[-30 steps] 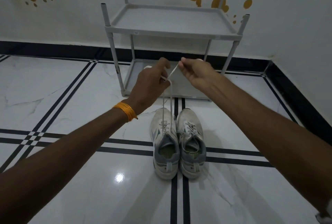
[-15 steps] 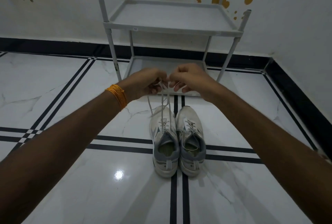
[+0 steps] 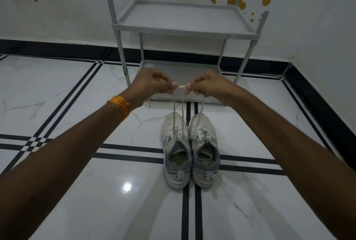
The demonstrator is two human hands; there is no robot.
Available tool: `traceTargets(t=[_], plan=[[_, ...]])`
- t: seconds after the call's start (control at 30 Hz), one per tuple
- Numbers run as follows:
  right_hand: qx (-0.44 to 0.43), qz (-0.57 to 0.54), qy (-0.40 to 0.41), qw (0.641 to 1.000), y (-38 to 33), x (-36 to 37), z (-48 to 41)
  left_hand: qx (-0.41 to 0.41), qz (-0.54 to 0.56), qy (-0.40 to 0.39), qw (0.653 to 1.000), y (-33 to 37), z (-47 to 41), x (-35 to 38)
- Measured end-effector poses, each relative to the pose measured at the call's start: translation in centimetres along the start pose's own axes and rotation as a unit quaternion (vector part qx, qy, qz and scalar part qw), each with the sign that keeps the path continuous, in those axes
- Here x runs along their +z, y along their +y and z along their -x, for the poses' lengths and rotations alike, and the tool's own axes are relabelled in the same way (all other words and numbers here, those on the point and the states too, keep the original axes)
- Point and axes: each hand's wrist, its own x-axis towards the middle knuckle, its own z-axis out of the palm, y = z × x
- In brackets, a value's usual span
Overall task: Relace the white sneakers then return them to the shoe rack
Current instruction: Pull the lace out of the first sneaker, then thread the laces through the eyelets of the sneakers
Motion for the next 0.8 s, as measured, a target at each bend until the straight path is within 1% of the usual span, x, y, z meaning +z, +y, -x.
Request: traceTargets(t=[0.03,0.07,0.1,0.17,0.2,0.27,0.33,0.4,0.47,0.5,0.57,0.63,0.67,0.7,0.73,0.8], plan=[[0.019,-0.022,0.002,1.0,0.7,-0.5,-0.1,0.01,-0.019,0.017,1.0,-0.5,0.1,-0.6],[0.041,-0.039,0.009,0.998,1.6,-1.0,-0.2,0.018,-0.06,0.035,0.997,-1.1,0.1,-1.2],[0.067,-0.05,0.025,0.996,2.7,-1.5,-0.4,0.025,-0.125,0.052,0.991,-2.0,0.2,-1.9],[0.128,-0.042,0.076,0.988,5.2,-2.4,-0.5,0.029,-0.266,0.075,0.961,-4.4,0.5,-3.5],[0.157,-0.028,0.105,0.981,6.8,-2.7,-0.5,0.013,-0.316,0.081,0.945,-5.8,0.7,-4.3],[0.21,0.016,0.153,0.965,10.2,-3.3,-0.1,-0.047,-0.389,0.075,0.917,-8.7,1.5,-5.8],[0.247,0.079,0.171,0.951,13.5,-3.4,0.7,-0.097,-0.439,0.053,0.892,-11.6,2.7,-6.7],[0.272,0.136,0.15,0.941,16.1,-2.8,1.3,-0.138,-0.454,0.034,0.879,-14.0,3.9,-7.0],[0.287,0.181,0.1,0.936,17.8,-1.6,1.3,-0.17,-0.451,0.017,0.876,-15.8,4.7,-6.4],[0.285,0.203,0.07,0.934,18.1,-0.9,1.1,-0.17,-0.46,-0.004,0.871,-16.4,4.9,-5.8],[0.274,0.256,0.015,0.927,17.7,0.8,0.6,-0.14,-0.493,-0.059,0.857,-16.8,4.7,-3.9],[0.249,0.358,-0.007,0.9,16.6,2.4,0.3,-0.104,-0.464,-0.08,0.876,-16.1,4.1,-1.4],[0.22,0.407,0.003,0.887,15.8,3.2,0.2,-0.087,-0.435,-0.085,0.892,-15.7,3.7,-0.1],[0.178,0.43,0.018,0.885,15.1,4.0,-0.1,-0.073,-0.393,-0.09,0.912,-15.2,3.5,1.2],[0.128,0.415,0.027,0.9,14.5,4.7,-0.4,-0.069,-0.342,-0.102,0.932,-14.8,3.3,2.4],[0.043,0.314,0.0,0.949,13.1,6.3,-0.7,-0.066,-0.257,-0.132,0.955,-14.2,3.4,4.5]])
